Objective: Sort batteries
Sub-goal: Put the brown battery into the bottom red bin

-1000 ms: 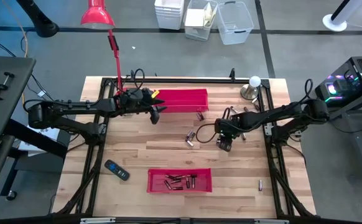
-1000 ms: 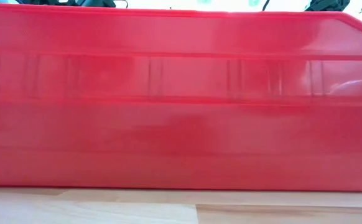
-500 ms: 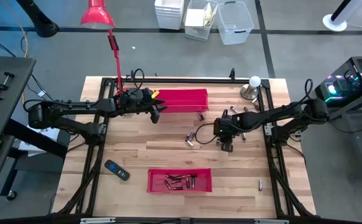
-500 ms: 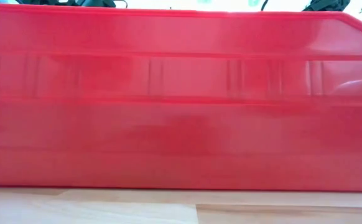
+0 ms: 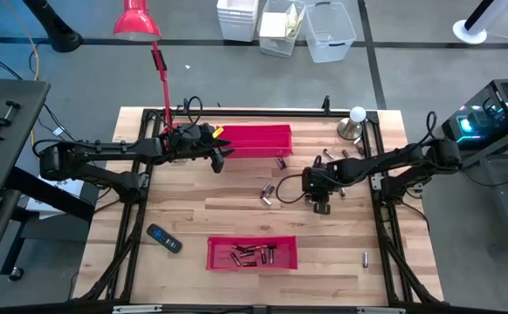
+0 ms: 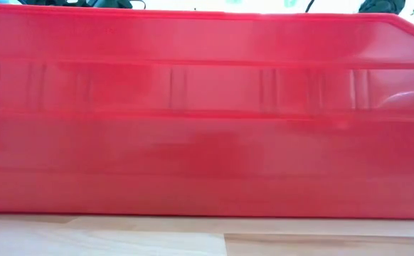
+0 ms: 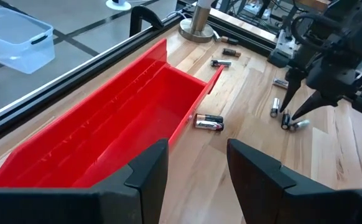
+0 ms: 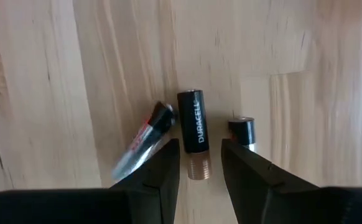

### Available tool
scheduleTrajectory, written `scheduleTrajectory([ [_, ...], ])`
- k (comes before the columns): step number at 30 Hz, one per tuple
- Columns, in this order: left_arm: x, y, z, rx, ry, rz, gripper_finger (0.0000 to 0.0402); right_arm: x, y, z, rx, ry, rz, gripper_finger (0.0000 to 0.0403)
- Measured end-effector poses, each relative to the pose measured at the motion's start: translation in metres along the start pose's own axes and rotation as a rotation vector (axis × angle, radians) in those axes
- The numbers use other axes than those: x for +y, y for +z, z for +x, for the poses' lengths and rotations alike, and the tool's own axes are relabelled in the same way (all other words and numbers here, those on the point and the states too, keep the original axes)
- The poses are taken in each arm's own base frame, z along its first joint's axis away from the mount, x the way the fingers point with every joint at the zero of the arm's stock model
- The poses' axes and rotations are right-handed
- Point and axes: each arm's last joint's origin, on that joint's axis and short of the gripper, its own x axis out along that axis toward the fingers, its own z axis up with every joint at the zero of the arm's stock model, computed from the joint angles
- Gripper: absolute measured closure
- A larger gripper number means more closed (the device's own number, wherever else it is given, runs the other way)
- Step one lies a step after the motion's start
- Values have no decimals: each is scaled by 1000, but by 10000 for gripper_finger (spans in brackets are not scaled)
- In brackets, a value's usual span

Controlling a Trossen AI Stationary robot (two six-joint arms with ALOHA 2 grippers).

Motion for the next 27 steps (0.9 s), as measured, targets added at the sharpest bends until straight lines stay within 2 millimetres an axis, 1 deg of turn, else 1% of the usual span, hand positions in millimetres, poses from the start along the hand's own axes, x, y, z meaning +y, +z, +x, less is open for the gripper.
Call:
scheduleTrajectory([
  [8, 0, 0, 0, -1, 4, 0, 245, 0, 0, 1, 0, 0, -16, 290],
  [17, 0, 0, 0, -1, 4, 1, 245, 1, 0, 20, 75, 0, -42, 291],
  [19, 0, 0, 0, -1, 4, 1, 245, 1, 0, 21, 79, -1, -33, 303],
  [20, 0, 0, 0, -1, 4, 1, 245, 1, 0, 21, 83, -2, -21, 315],
  [23, 0, 0, 0, -1, 4, 2, 245, 1, -3, 18, 99, -3, 22, 367],
  [27, 0, 0, 0, -1, 6, 2, 245, 0, -5, 5, 106, -20, 99, 368],
])
